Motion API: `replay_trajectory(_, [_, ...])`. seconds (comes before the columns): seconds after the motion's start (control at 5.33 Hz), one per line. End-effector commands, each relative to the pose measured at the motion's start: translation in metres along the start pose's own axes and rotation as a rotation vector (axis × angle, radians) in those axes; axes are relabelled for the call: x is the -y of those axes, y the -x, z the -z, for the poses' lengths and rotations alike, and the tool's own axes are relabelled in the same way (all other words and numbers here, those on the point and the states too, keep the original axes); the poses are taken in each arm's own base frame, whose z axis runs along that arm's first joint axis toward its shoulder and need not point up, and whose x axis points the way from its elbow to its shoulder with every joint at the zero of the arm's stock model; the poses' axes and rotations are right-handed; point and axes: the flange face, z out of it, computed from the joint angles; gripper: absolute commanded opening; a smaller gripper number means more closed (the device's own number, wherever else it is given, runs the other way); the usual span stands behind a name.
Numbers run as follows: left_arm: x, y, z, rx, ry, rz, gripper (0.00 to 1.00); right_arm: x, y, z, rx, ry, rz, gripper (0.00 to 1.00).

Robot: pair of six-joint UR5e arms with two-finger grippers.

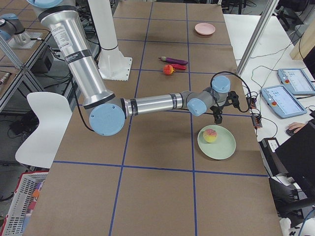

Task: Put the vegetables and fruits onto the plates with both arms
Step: 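Lift the peach with the right gripper and lower it onto the green plate, then bring the right gripper back over the pomegranate and grasp it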

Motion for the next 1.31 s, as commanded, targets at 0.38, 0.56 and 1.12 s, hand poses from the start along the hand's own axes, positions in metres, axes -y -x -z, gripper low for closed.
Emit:
replay_trajectory(0.38, [-0.001,0.002,-0.004,-0.001,0.007,0.002,1.00,-0.105,0.358,-0.047,-0.138,-0.029,-0.119,0.98])
replay_trajectory(0.56, [-0.002,0.004,-0.006,-0.001,0.011,0.005,1.00,-0.144,0.435,-0.067,-0.149,-0.037,-0.153,0.98])
replay_trajectory(1.12, [-0.002,0.004,-0.007,-0.002,0.014,0.005,1.00,-0.198,0.543,-0.137,-0.157,-0.050,-0.143,0.98])
